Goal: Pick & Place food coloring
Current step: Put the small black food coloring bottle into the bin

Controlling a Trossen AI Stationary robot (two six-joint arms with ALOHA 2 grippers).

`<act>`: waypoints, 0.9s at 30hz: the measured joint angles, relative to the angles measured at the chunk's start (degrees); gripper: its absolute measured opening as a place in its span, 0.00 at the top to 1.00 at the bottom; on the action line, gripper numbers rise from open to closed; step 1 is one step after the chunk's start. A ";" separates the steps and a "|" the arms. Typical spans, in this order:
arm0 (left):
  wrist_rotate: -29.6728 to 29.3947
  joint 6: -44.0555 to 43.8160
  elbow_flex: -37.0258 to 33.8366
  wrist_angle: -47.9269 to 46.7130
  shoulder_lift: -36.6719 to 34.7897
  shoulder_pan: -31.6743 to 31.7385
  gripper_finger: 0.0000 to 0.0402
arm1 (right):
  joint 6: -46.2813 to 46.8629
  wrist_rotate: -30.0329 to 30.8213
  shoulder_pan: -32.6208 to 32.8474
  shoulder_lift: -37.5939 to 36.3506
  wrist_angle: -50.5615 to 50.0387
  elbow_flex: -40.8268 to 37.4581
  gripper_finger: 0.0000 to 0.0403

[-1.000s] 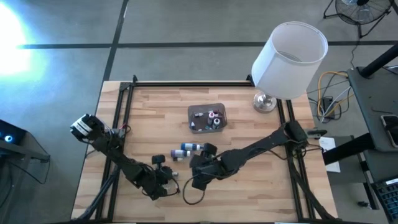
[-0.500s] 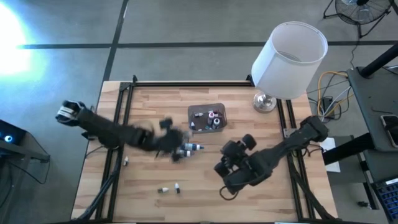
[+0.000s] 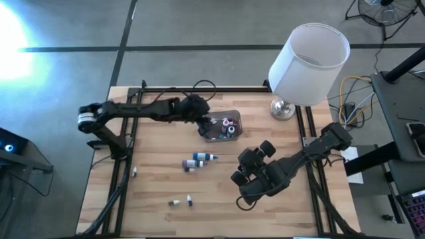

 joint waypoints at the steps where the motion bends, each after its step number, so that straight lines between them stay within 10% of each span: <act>1: -0.28 0.91 1.22 -2.54 0.06 -0.62 0.64 | 0.00 -0.02 -0.36 -0.28 -0.11 -0.56 0.58; 8: -1.52 3.91 7.66 -31.85 -5.18 -7.35 0.53 | -5.98 -3.32 -4.06 -2.70 5.21 -4.65 0.58; 16: -0.56 -13.95 -3.25 -62.99 -11.17 -18.04 0.52 | -32.11 -15.52 -10.81 -2.98 29.67 -8.79 0.58; 22: 14.50 -37.55 -16.50 -64.32 -10.64 -23.75 0.52 | -38.40 -18.81 -14.12 -2.98 36.55 -9.99 0.58; 27: 15.49 -55.04 -23.61 -59.94 -11.15 -29.11 0.52 | -38.40 -18.70 -15.32 -2.98 36.50 -9.99 0.58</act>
